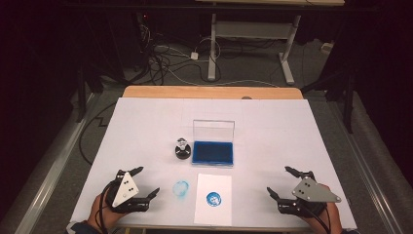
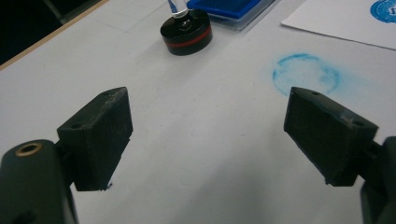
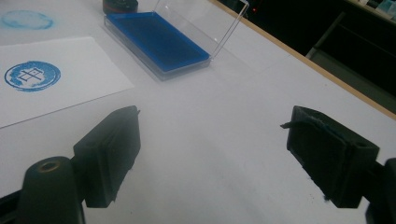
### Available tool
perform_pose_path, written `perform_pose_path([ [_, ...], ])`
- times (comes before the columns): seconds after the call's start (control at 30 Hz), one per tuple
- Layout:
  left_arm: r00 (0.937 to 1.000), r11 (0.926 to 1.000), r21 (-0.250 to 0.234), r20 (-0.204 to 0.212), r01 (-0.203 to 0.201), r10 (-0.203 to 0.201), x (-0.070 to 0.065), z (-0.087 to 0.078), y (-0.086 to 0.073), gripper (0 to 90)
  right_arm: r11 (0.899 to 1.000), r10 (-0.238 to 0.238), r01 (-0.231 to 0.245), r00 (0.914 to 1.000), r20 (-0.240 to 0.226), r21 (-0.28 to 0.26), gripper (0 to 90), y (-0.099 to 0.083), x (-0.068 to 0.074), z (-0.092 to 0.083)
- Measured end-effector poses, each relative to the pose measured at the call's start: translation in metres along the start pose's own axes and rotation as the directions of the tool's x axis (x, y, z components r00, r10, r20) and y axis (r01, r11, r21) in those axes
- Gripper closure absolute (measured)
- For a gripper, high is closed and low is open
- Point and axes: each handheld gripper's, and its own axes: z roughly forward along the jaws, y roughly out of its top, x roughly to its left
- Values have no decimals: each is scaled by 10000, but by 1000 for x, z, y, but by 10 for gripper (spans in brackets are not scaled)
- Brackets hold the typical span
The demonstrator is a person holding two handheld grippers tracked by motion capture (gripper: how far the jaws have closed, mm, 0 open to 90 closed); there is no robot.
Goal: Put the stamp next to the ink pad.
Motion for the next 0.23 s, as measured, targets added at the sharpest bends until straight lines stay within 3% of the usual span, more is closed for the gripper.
perform_pose_path([
  [0.23,9999,10000,21,-70,77,-77,0,1,2,148,10000,43,-43,9999,-148,38,178,-2,-2,3],
])
